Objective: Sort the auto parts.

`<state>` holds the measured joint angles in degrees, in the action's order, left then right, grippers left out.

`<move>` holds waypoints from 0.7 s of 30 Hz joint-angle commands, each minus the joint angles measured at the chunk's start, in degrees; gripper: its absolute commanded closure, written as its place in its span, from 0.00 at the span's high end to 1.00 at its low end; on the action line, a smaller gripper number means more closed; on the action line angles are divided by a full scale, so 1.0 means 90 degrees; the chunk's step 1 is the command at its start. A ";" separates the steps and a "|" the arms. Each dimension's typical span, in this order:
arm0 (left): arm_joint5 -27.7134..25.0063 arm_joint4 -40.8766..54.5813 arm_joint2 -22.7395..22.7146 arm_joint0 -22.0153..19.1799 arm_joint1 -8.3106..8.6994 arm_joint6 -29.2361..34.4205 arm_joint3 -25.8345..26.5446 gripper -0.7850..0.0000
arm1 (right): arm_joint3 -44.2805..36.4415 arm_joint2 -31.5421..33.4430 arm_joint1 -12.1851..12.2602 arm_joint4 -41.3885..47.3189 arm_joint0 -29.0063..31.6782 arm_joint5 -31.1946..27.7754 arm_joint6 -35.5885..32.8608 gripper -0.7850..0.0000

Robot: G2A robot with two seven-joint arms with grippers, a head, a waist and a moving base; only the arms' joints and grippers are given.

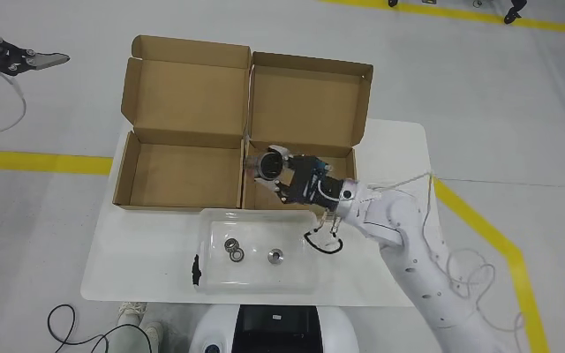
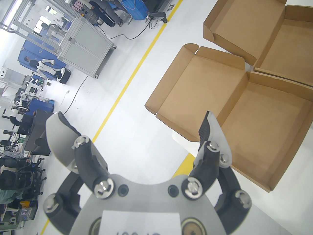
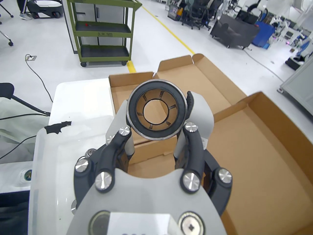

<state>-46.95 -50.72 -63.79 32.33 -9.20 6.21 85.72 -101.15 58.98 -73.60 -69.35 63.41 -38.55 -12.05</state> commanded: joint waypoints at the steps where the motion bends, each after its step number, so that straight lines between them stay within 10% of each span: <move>1: 0.0000 0.0000 0.0000 0.0000 0.0000 0.0000 0.0000 1.00 | 0.0117 0.0039 0.0013 -0.0009 0.0084 0.0111 -0.0039 0.00; 21: 0.0000 0.0000 0.0000 0.0000 0.0000 0.0000 0.0000 1.00 | 0.1395 -0.0503 -0.0104 -0.0447 -0.0031 0.1211 -0.0443 0.00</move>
<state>-46.95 -50.72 -63.79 32.33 -9.20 6.21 85.72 -89.29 54.54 -74.47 -73.54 63.44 -27.81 -16.12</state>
